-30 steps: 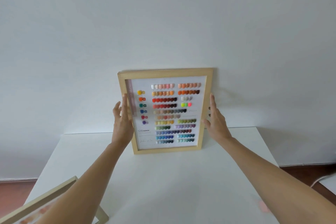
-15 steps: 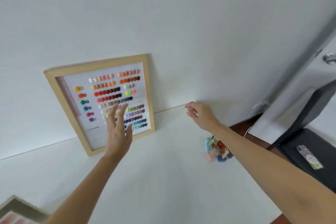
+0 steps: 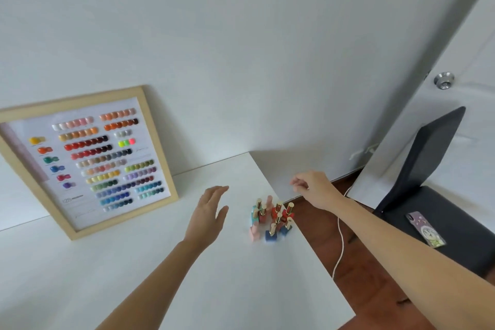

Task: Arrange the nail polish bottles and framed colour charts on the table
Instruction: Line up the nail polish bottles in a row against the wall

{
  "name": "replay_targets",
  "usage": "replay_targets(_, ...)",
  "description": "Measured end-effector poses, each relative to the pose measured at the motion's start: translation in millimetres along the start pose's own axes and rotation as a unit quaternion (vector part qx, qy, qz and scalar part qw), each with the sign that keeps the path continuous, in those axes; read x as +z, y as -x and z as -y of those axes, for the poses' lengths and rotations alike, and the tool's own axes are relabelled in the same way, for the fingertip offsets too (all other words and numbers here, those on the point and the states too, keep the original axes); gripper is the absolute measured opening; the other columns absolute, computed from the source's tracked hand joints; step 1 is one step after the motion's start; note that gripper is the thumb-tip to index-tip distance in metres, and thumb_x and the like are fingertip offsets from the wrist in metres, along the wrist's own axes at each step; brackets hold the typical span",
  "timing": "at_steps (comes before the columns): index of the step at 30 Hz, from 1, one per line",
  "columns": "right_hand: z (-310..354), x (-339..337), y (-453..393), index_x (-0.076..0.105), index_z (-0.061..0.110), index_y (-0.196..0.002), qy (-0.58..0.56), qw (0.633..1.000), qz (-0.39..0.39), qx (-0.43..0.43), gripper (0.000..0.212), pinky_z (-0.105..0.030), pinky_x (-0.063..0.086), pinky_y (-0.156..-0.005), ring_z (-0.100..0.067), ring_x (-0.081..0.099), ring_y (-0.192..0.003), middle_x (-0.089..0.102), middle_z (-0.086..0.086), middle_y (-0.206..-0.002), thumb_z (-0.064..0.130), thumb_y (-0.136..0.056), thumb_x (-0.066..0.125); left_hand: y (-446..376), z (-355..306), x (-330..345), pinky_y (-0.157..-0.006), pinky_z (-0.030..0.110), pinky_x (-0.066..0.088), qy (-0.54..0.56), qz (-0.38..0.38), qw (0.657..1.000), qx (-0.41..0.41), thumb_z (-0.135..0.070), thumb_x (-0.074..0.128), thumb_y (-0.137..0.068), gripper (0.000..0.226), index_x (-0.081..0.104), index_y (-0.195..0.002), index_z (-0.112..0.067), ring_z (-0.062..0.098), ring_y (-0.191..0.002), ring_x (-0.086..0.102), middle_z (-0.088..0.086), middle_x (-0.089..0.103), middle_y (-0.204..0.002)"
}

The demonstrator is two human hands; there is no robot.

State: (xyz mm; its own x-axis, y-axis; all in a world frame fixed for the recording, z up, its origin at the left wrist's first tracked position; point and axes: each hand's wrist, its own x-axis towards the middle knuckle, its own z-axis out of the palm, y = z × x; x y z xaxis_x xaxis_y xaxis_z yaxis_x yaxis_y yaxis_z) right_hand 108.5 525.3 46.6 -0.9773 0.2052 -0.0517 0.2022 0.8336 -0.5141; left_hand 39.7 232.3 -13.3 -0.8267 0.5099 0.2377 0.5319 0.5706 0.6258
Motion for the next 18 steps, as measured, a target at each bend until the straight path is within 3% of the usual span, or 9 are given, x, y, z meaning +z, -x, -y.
replay_targets(4,-27,3,4,0.069,0.007,-0.100,-0.005,0.999,0.030,-0.008,0.016,-0.019,0.044,-0.076,-0.016,0.064,-0.086,0.072,-0.009,-0.096,0.006,-0.090,0.057,-9,-22,29,-0.091,0.022,0.048,-0.004,0.064,0.997,-0.047,-0.017,0.055,-0.095,0.039,0.051,-0.133,-0.021,0.013,-0.105,0.062,-0.002,0.052,-0.132)
replay_targets(7,-37,13,1,0.068,0.008,-0.099,-0.001,0.998,0.058,-0.017,0.013,-0.018,0.044,-0.074,-0.016,0.063,-0.084,0.071,-0.008,-0.096,0.009,-0.089,0.060,-19,-30,42,-0.089,0.022,0.049,-0.006,0.101,0.993,-0.067,-0.013,0.054,-0.095,0.033,0.057,-0.127,-0.020,0.013,-0.099,0.065,-0.001,0.055,-0.127)
replay_targets(10,-39,24,-4,0.068,0.007,-0.100,-0.007,0.998,0.061,-0.016,0.014,-0.020,0.046,-0.074,-0.014,0.060,-0.081,0.070,-0.010,-0.097,0.009,-0.088,0.062,-33,-30,52,-0.091,0.024,0.048,-0.012,0.148,0.987,-0.067,-0.007,0.053,-0.094,0.033,0.060,-0.124,-0.020,0.014,-0.100,0.063,-0.001,0.055,-0.126)
replay_targets(14,-37,38,-7,0.068,0.005,-0.102,-0.008,0.997,0.073,0.004,0.018,-0.033,0.053,-0.086,-0.021,0.063,-0.091,0.069,-0.011,-0.099,0.008,-0.084,0.064,-54,-23,66,-0.091,0.026,0.049,-0.032,0.206,0.977,-0.047,-0.002,0.055,-0.091,0.036,0.063,-0.119,-0.024,0.015,-0.103,0.062,-0.001,0.056,-0.122)
replay_targets(18,-41,51,-10,0.066,0.009,-0.099,-0.001,0.996,0.085,0.020,0.017,-0.028,0.051,-0.081,-0.018,0.063,-0.086,0.068,-0.007,-0.096,0.009,-0.083,0.064,-66,-13,80,-0.091,0.032,0.051,-0.071,0.250,0.965,-0.025,0.004,0.052,-0.088,0.041,0.065,-0.115,-0.024,0.020,-0.103,0.060,0.000,0.059,-0.116)
